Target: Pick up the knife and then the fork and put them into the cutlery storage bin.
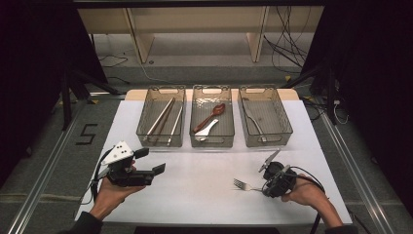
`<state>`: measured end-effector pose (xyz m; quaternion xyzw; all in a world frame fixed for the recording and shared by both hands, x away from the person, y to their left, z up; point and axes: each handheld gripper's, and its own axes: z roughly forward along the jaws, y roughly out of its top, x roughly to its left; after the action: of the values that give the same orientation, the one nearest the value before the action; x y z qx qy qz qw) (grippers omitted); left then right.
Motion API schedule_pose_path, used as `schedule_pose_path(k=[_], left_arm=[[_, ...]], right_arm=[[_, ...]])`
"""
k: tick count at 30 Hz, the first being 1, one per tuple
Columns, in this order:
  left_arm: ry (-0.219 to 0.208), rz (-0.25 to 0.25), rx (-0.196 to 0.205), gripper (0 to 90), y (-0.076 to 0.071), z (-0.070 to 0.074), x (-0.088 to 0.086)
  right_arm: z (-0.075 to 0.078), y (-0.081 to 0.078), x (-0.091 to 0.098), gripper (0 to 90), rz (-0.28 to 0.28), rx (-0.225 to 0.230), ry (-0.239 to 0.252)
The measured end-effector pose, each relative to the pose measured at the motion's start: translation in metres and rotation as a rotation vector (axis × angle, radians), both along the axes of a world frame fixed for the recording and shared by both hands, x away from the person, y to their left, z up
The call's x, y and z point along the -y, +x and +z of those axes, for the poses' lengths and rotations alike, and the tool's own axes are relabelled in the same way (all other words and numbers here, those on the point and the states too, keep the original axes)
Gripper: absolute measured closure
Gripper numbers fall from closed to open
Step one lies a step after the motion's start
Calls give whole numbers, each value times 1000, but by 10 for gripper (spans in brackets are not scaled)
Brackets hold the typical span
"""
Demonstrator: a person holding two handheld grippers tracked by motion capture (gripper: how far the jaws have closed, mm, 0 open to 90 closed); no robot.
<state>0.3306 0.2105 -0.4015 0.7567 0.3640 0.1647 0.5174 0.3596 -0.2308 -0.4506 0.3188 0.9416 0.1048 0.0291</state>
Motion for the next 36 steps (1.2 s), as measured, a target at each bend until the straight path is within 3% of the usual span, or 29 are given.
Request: schedule_pose_path(k=[18, 22, 36], left_arm=[[2, -1, -1, 155, 0, 0, 0], [3, -1, 0, 155, 0, 0, 0], [3, -1, 1, 155, -1, 0, 0]], right_arm=[[-2, -4, -6, 777, 57, 4, -50], [-2, -4, -7, 827, 70, -7, -51], [-2, -4, -6, 838, 74, -8, -41]])
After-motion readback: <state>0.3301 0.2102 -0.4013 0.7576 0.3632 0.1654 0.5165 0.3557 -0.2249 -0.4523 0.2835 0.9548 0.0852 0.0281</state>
